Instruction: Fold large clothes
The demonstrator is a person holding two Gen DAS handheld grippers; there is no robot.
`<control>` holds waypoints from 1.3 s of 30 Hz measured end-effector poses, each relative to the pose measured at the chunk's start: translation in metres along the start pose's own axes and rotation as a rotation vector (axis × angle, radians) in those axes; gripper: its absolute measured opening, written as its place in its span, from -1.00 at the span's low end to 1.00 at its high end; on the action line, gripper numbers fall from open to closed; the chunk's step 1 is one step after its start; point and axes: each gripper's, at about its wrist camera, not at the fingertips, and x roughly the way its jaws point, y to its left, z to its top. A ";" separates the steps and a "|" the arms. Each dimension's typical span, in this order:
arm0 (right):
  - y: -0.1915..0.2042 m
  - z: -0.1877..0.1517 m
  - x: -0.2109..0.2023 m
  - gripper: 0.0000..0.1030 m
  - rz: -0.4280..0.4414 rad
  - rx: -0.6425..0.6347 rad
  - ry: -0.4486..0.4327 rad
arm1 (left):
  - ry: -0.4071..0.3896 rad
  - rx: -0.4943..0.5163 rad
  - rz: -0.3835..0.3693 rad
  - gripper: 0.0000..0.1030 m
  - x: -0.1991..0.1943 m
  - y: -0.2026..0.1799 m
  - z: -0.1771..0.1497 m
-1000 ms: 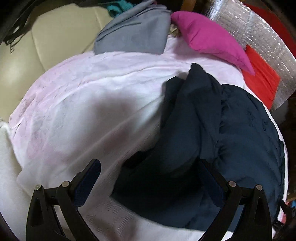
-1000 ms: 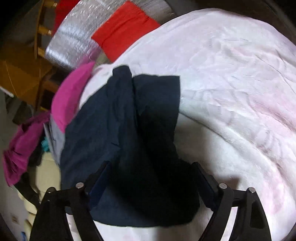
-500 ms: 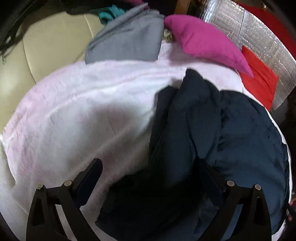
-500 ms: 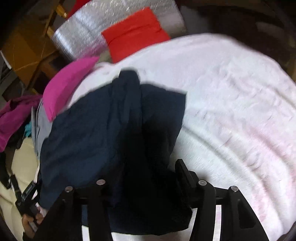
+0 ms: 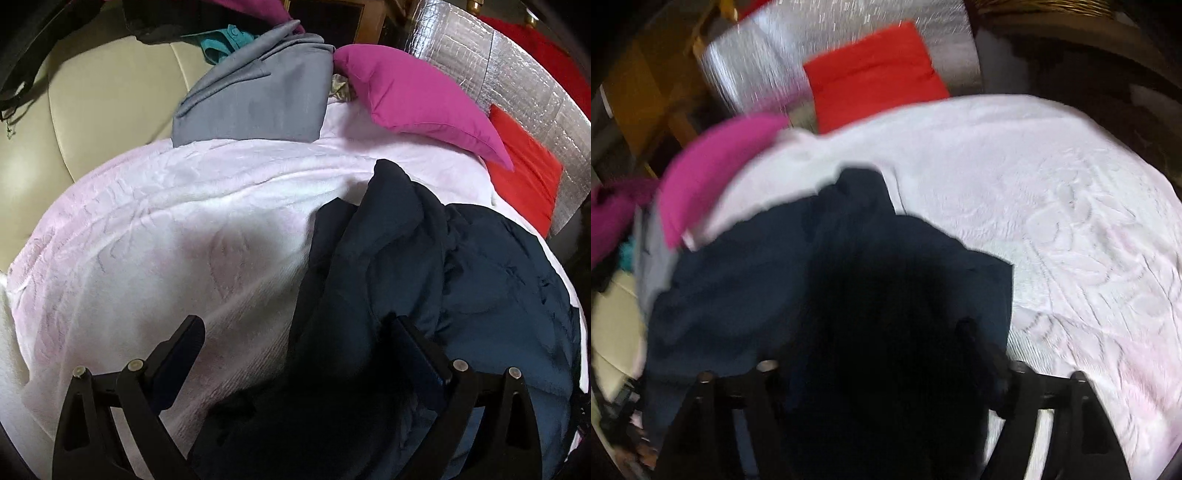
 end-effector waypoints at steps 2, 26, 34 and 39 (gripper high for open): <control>0.002 0.004 -0.008 -0.02 -0.016 -0.002 -0.037 | -0.006 0.013 0.020 0.95 0.005 -0.006 0.003; 0.007 0.092 0.050 0.57 0.097 0.098 0.037 | 0.050 -0.157 -0.034 0.95 0.032 -0.005 0.067; 0.025 0.084 0.032 -0.47 0.097 -0.016 -0.054 | 0.135 0.048 -0.080 0.95 0.056 -0.065 0.093; 0.021 0.084 0.042 -0.50 0.108 0.023 -0.049 | 0.136 0.103 -0.106 0.56 0.071 -0.080 0.091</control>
